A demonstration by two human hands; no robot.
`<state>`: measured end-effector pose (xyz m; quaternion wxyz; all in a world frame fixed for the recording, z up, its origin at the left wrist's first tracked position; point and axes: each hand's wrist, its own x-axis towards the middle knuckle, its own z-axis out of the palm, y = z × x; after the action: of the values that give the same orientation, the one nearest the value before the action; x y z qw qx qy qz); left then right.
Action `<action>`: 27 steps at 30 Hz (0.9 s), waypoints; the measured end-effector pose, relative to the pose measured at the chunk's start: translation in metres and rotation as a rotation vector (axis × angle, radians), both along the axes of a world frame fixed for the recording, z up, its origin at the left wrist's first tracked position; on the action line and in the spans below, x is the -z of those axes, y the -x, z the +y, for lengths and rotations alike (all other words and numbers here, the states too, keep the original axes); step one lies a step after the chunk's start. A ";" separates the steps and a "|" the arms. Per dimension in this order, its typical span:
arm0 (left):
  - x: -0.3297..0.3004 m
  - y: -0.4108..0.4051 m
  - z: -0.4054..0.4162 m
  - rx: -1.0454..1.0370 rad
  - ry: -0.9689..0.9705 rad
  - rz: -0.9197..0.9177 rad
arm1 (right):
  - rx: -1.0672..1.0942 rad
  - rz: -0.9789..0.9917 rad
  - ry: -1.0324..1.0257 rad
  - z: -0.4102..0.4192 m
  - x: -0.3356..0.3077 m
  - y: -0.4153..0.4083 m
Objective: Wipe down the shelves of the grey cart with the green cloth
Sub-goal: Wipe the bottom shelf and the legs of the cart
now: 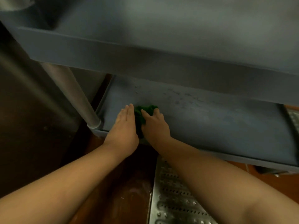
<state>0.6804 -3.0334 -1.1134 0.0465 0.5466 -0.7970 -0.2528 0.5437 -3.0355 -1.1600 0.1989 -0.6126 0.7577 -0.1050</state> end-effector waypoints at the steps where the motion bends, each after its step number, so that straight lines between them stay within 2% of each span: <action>1: 0.000 0.007 0.001 0.017 0.005 -0.001 | 0.021 0.039 -0.003 0.007 0.003 0.012; 4: 0.005 0.039 0.013 0.122 0.017 -0.081 | 0.070 0.140 -0.023 0.033 0.008 0.052; 10: 0.011 0.116 0.038 0.264 0.068 -0.213 | 0.172 0.173 -0.047 0.088 0.008 0.146; 17: 0.023 0.195 0.068 0.354 -0.076 -0.135 | 0.308 0.197 -0.093 0.146 0.001 0.252; 23: 0.027 0.239 0.090 0.456 -0.033 -0.109 | 0.440 0.225 -0.122 0.195 -0.004 0.333; 27: 0.033 0.255 0.100 0.526 0.028 -0.111 | 0.606 0.226 -0.131 0.216 -0.005 0.381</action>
<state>0.4253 -2.9329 -1.1463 -0.0572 0.3331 -0.9163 -0.2147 0.1627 -2.8200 -1.1553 0.1123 -0.3530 0.9279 -0.0417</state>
